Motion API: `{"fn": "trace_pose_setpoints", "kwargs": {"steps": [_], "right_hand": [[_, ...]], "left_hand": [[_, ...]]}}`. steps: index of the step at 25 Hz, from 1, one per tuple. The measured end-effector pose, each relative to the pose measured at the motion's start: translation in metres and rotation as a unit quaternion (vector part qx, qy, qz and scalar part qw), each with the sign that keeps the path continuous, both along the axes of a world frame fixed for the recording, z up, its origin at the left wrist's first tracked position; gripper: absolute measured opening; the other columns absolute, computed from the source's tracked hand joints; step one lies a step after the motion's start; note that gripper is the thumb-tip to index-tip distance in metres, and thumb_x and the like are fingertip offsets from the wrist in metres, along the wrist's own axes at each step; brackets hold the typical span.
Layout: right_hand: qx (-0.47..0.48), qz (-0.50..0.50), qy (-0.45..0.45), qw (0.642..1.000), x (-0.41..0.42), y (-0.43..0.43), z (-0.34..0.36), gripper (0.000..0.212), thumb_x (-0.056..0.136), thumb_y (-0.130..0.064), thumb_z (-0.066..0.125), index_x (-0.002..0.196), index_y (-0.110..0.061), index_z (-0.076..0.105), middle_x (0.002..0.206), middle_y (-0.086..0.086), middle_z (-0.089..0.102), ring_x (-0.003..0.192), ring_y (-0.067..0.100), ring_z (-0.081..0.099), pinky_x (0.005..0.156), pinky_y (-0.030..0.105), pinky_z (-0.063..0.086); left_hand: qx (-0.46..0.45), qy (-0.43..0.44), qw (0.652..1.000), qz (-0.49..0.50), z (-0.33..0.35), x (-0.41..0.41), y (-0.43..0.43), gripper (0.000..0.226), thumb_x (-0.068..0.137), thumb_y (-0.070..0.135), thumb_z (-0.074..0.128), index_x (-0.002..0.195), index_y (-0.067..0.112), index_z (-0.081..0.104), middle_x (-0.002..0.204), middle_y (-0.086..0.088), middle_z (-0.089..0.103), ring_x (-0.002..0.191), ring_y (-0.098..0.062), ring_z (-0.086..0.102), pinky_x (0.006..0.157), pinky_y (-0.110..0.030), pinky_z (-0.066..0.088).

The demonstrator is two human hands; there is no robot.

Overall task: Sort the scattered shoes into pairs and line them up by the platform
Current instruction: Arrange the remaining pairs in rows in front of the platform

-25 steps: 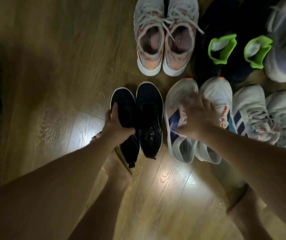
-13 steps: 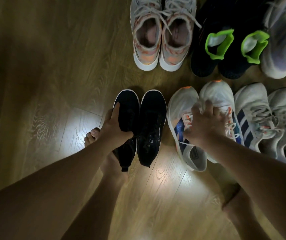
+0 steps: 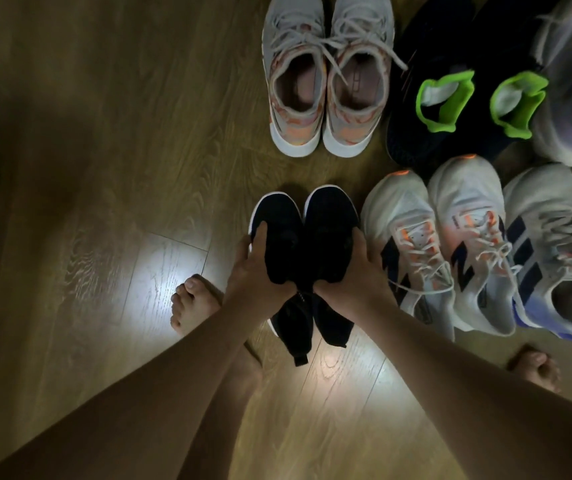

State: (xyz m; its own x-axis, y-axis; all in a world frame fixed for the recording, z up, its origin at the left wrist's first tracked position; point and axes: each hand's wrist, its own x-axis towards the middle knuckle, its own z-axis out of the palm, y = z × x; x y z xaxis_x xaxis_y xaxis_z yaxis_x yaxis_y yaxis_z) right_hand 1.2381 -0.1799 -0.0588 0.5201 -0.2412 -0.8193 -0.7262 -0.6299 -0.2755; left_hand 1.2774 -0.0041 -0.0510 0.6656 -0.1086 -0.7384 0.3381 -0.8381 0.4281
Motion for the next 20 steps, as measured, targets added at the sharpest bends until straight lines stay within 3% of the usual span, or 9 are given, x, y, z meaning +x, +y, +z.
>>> {"fn": "trace_pose_setpoints", "kwargs": {"steps": [4,7,9,11,16,20], "right_hand": [[0.005,-0.02,-0.002,1.0,0.0,-0.026,-0.003,0.114,0.062,-0.047,0.073,0.148,-0.04,-0.001,0.159,0.007,0.012,0.132,0.036,0.04,0.093,0.042,0.045],[0.031,-0.032,-0.056,0.997,0.007,-0.025,-0.003,0.113,0.064,-0.042,0.075,0.149,-0.039,0.002,0.15,0.004,0.034,0.127,0.032,0.046,0.091,0.04,0.048],[0.045,-0.049,-0.084,0.994,0.015,-0.022,-0.006,0.111,0.064,-0.039,0.076,0.149,-0.038,0.005,0.146,0.002,0.037,0.127,0.03,0.046,0.087,0.037,0.047],[0.047,-0.053,-0.085,0.994,0.019,-0.02,-0.005,0.109,0.064,-0.037,0.076,0.149,-0.038,0.007,0.144,0.004,0.038,0.126,0.03,0.045,0.082,0.033,0.044],[0.056,-0.083,-0.078,0.992,0.025,-0.019,0.002,0.105,0.063,-0.037,0.076,0.147,-0.033,0.014,0.137,0.005,0.046,0.121,0.03,0.05,0.093,0.042,0.05],[0.066,-0.123,-0.063,0.988,0.02,-0.022,0.001,0.092,0.065,-0.033,0.075,0.141,-0.033,0.023,0.128,0.005,0.053,0.114,0.03,0.055,0.089,0.042,0.051]], "left_hand": [[-0.029,-0.001,0.999,-0.016,-0.006,0.009,-0.018,0.107,0.071,0.033,0.075,0.149,0.043,0.002,0.155,0.008,0.018,0.135,-0.027,0.037,0.101,-0.047,0.046],[-0.046,-0.031,0.997,0.058,-0.011,0.024,-0.011,0.097,0.07,0.026,0.075,0.146,0.043,0.017,0.142,0.007,0.04,0.126,-0.02,0.047,0.084,-0.026,0.048],[-0.044,-0.047,0.993,0.1,-0.015,0.038,-0.009,0.093,0.07,0.026,0.076,0.144,0.042,0.022,0.134,0.008,0.048,0.116,-0.014,0.053,0.074,-0.016,0.045],[-0.03,-0.04,0.995,0.089,-0.015,0.043,-0.012,0.097,0.071,0.028,0.075,0.149,0.04,0.017,0.139,0.008,0.045,0.117,-0.013,0.053,0.08,-0.019,0.046],[-0.014,-0.022,0.998,0.057,-0.011,0.044,-0.006,0.099,0.072,0.027,0.074,0.151,0.037,0.015,0.146,0.005,0.039,0.124,-0.014,0.046,0.085,-0.025,0.042],[-0.005,-0.013,0.999,0.029,-0.008,0.037,-0.005,0.099,0.073,0.025,0.074,0.151,0.037,0.015,0.147,0.004,0.039,0.125,-0.015,0.044,0.086,-0.025,0.041]]}}
